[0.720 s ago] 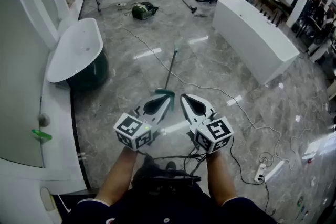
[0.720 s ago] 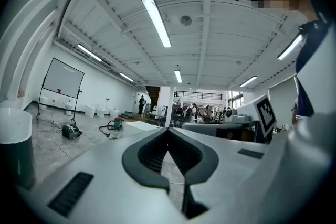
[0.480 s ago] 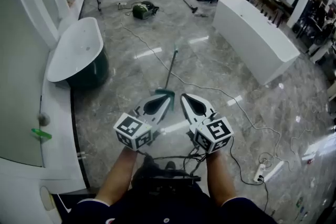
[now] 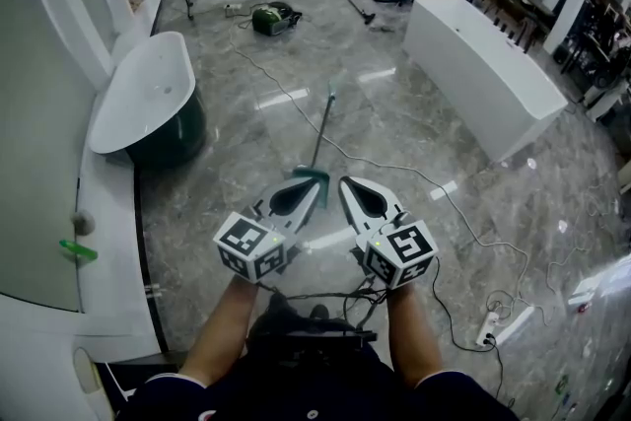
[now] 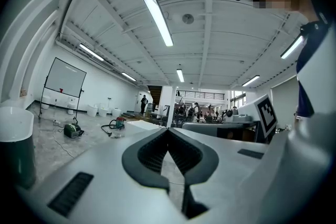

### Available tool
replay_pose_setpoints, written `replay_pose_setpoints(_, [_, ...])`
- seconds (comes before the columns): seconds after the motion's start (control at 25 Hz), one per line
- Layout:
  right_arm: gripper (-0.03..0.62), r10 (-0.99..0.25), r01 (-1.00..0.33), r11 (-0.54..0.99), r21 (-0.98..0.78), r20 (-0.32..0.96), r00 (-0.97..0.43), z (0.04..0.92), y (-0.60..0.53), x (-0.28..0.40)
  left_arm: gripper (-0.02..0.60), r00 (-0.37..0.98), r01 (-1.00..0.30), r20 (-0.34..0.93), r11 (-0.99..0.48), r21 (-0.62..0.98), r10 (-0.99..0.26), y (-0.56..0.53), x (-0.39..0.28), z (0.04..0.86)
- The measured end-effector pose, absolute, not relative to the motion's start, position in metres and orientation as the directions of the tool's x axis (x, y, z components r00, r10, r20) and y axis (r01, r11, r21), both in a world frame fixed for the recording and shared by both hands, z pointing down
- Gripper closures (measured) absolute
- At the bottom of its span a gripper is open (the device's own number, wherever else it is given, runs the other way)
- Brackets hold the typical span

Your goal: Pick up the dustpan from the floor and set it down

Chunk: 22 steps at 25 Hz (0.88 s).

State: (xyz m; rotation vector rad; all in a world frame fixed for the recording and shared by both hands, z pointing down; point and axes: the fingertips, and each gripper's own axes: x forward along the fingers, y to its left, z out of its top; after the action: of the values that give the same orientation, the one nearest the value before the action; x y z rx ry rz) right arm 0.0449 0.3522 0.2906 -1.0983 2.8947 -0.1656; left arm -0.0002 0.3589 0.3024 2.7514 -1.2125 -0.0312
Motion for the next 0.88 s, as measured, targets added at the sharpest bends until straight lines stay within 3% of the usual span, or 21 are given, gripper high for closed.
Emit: replay_pose_setpoints(0.88, [0.589,-0.688,-0.686,0.717,-0.119,0.03,-0.725,0.312,0.25,0.061,0.57,0.709,-0.703,0.047,-0.7,0.124,-0.704,0.253,0.022,0.322])
